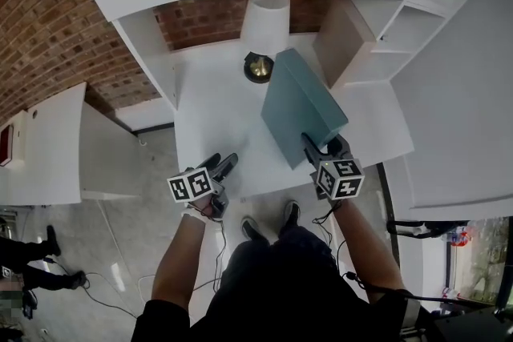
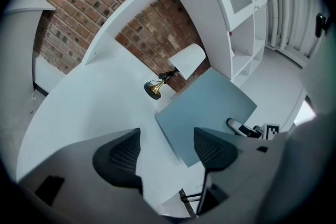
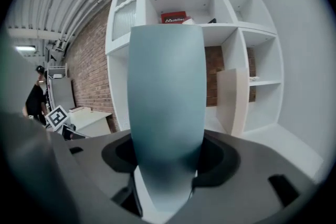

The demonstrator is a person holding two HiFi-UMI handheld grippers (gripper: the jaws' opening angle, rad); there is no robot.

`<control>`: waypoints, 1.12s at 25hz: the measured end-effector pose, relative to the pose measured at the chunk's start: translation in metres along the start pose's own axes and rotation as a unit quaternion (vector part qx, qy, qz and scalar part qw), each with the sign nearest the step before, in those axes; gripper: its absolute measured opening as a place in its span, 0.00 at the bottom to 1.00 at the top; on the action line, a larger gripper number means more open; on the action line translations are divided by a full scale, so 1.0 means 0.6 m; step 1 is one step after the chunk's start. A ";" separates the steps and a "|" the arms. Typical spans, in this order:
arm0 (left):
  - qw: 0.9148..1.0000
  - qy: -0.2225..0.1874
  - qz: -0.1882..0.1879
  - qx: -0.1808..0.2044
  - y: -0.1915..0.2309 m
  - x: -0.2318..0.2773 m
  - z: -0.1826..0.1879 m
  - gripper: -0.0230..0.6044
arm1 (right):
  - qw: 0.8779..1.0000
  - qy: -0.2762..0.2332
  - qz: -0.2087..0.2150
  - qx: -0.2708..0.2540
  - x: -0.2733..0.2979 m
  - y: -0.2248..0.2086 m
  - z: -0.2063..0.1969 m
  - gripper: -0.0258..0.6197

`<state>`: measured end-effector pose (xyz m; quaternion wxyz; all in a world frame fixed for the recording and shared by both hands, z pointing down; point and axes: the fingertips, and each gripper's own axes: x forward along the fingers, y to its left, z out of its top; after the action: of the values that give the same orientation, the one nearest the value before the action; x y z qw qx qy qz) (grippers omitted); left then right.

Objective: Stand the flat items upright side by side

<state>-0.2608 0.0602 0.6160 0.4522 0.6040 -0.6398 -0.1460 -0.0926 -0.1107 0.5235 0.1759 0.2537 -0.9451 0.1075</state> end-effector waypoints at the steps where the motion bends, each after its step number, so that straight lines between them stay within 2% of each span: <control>1: 1.000 0.002 0.000 0.002 -0.002 0.002 -0.001 0.54 | 1.000 -0.001 -0.013 0.002 -0.003 -0.017 0.001 0.46; 10: 1.000 0.013 -0.005 0.021 -0.041 0.044 0.014 0.54 | 0.996 -0.018 -0.088 0.005 0.016 -0.151 0.029 0.46; 14: 1.000 0.015 0.001 0.021 -0.054 0.063 0.027 0.54 | 0.995 -0.022 -0.100 0.016 0.043 -0.200 0.043 0.46; 21: 1.000 0.015 0.016 0.016 -0.061 0.110 0.050 0.54 | 0.993 -0.024 -0.118 0.003 0.097 -0.281 0.067 0.47; 25: 1.000 0.005 0.012 -0.007 -0.076 0.134 0.069 0.54 | 0.991 -0.025 -0.128 0.003 0.124 -0.323 0.079 0.47; 28: 1.000 -0.002 0.007 -0.010 -0.091 0.154 0.086 0.54 | 0.990 -0.026 -0.136 0.002 0.146 -0.347 0.087 0.47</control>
<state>-0.2523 -0.0543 0.5847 0.4581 0.5946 -0.6434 -0.1504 -0.0702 -0.3414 0.5336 0.1639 0.3826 -0.9059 0.0779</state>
